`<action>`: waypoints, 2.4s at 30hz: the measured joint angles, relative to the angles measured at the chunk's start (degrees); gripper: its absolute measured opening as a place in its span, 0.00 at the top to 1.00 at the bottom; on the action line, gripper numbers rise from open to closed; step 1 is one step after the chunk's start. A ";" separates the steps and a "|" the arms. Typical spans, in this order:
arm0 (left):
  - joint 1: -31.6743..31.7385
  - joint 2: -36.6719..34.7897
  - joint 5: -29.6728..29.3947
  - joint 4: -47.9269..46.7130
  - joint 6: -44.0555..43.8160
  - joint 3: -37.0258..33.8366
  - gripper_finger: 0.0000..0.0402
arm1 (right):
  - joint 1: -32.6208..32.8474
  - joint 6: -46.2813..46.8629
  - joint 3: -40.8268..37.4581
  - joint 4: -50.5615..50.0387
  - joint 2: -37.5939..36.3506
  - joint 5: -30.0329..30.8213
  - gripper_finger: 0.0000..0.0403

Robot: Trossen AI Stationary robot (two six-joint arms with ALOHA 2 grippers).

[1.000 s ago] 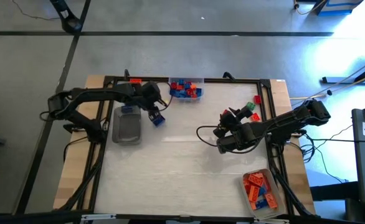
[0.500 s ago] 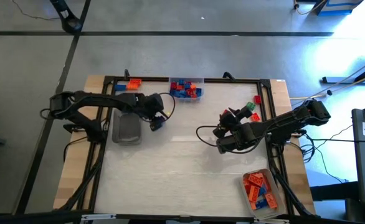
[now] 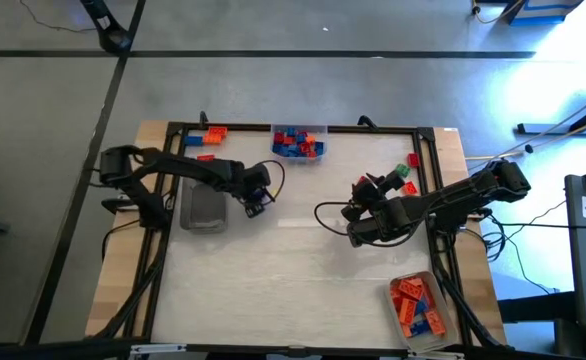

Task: Sort blocks by size
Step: Put the blue 8 stud game piece into the gray bin

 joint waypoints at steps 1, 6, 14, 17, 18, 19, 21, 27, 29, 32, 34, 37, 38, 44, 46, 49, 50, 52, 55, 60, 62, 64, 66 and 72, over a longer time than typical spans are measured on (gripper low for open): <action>-0.12 0.91 0.06 -0.02 0.06 -0.02 0.44 | 0.00 0.00 0.00 0.03 0.00 0.00 0.42; -0.27 3.56 0.17 1.11 0.63 0.08 0.44 | 0.00 0.00 0.00 0.25 0.00 0.00 0.42; -0.29 3.81 1.95 2.19 4.30 0.07 0.63 | -0.01 -0.02 0.00 0.60 0.00 -4.38 0.42; -1.12 3.66 1.75 2.31 6.74 0.06 0.78 | 0.00 -1.35 0.00 2.42 0.00 -4.88 0.42; -1.65 3.33 1.70 2.39 7.11 0.04 0.82 | 0.04 -2.82 0.00 3.30 0.00 -5.29 0.42; -2.33 2.80 1.80 2.56 7.31 -0.07 0.82 | 0.05 -4.28 -0.02 4.96 0.00 -5.67 0.42; -4.35 0.61 2.60 3.65 8.08 -0.15 0.82 | 0.02 -8.18 -0.64 10.05 0.00 -6.67 0.42; -11.48 -9.63 3.96 11.27 11.22 -0.04 0.82 | 0.00 -26.40 -5.59 34.06 0.00 -12.62 0.42; -13.88 -12.21 3.78 14.39 12.49 -0.02 0.82 | -0.02 -32.63 -7.95 44.06 0.00 -15.00 0.42; -16.98 -14.03 4.06 17.94 14.19 0.00 0.81 | -0.09 -41.82 -11.57 60.93 0.00 -19.96 0.42; -18.53 -14.14 4.05 20.30 15.02 -0.02 0.81 | -0.13 -47.27 -14.23 73.00 0.00 -24.69 0.42; -20.05 -14.19 3.83 24.41 15.90 -0.02 0.81 | -0.13 -52.42 -18.12 90.11 0.00 -29.75 0.42; -20.50 -14.20 3.83 25.56 15.91 -0.02 0.81 | -0.13 -53.60 -19.05 94.20 0.00 -31.09 0.42; -21.94 -14.13 3.88 32.06 15.91 -0.02 0.80 | -0.14 -55.50 -19.98 104.29 2.81 -35.98 0.42; -22.14 -13.94 3.86 33.42 16.00 -0.02 0.80 | -0.70 -55.81 -19.32 105.51 4.42 -36.34 0.42; -22.26 -13.94 3.87 34.10 16.10 -0.02 0.80 | -1.09 -56.82 -18.10 107.75 6.55 -36.44 0.42; -22.26 -13.94 3.88 34.09 15.89 -0.02 0.80 | -1.35 -57.18 -17.59 107.99 6.93 -36.96 0.42; -22.26 -13.94 3.88 34.05 15.85 -0.02 0.80 | -1.73 -57.67 -16.40 108.08 7.56 -39.49 0.43; -22.24 -13.94 3.86 34.12 15.74 -0.02 0.80 | -2.68 -58.29 -15.54 107.81 7.85 -41.51 0.48; -22.48 -13.92 3.53 35.14 16.25 -0.02 0.79 | -3.93 -58.04 -15.41 107.58 7.82 -44.01 0.69; -22.67 -13.92 3.69 35.38 16.76 -0.02 0.79 | -3.90 -58.37 -15.41 107.55 7.82 -43.52 0.77; -22.72 -13.92 3.61 35.74 16.51 -0.02 0.79 | -3.82 -58.45 -15.41 107.43 7.82 -43.36 0.78; -22.71 -13.92 3.64 35.86 16.34 -0.02 0.79 | -3.82 -58.47 -15.41 107.39 7.77 -43.36 0.78; -22.57 -14.20 3.79 34.59 19.99 0.00 0.72 | -3.02 -61.58 -15.37 104.90 6.63 -41.22 0.78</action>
